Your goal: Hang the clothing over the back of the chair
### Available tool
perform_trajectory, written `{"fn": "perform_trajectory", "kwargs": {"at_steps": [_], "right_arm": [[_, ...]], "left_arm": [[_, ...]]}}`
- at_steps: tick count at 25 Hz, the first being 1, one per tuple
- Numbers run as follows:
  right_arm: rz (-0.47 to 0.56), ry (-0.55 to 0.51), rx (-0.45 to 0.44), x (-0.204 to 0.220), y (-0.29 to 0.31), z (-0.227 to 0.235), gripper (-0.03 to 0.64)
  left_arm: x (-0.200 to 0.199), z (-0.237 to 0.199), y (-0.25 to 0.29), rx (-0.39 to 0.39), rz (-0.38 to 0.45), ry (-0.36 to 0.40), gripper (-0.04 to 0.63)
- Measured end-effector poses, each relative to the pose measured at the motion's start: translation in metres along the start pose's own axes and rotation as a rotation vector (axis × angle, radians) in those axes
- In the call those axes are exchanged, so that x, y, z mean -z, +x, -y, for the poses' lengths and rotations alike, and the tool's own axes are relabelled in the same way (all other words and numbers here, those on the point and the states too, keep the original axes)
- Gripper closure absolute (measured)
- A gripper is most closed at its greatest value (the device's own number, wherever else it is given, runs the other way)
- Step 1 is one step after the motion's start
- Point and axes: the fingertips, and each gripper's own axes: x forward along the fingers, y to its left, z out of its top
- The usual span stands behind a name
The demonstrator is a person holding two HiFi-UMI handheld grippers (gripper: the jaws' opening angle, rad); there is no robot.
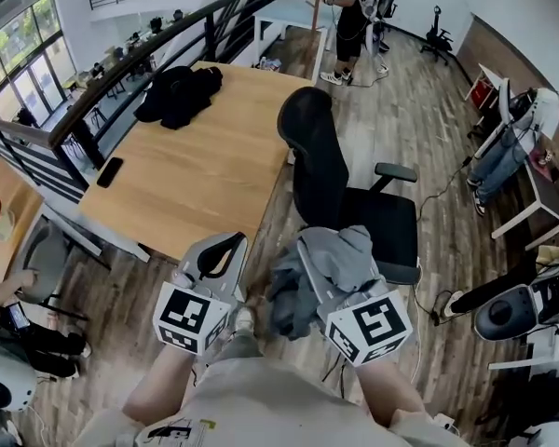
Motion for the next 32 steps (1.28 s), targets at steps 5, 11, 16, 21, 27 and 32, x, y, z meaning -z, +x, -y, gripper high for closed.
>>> {"fn": "perform_trajectory", "kwargs": {"at_steps": [5, 11, 16, 21, 27, 32], "right_arm": [[-0.008, 0.014, 0.029, -0.013, 0.067, 0.020, 0.514], [-0.017, 0.011, 0.071, -0.021, 0.138, 0.038, 0.514], [-0.010, 0.018, 0.112, -0.029, 0.179, 0.051, 0.514], [-0.013, 0.012, 0.131, -0.034, 0.203, 0.062, 0.514], [-0.027, -0.004, 0.124, -0.033, 0.223, 0.067, 0.514], [-0.043, -0.010, 0.111, -0.025, 0.228, 0.074, 0.514]], "left_arm": [[-0.006, -0.058, 0.043, 0.040, -0.001, -0.002, 0.595], [-0.010, -0.118, 0.084, 0.087, 0.007, -0.005, 0.595], [-0.006, -0.157, 0.112, 0.110, 0.002, -0.005, 0.595], [-0.011, -0.175, 0.129, 0.130, 0.017, -0.006, 0.595], [-0.006, -0.199, 0.141, 0.101, 0.020, -0.028, 0.595], [-0.004, -0.193, 0.149, 0.109, 0.020, -0.025, 0.595]]}}
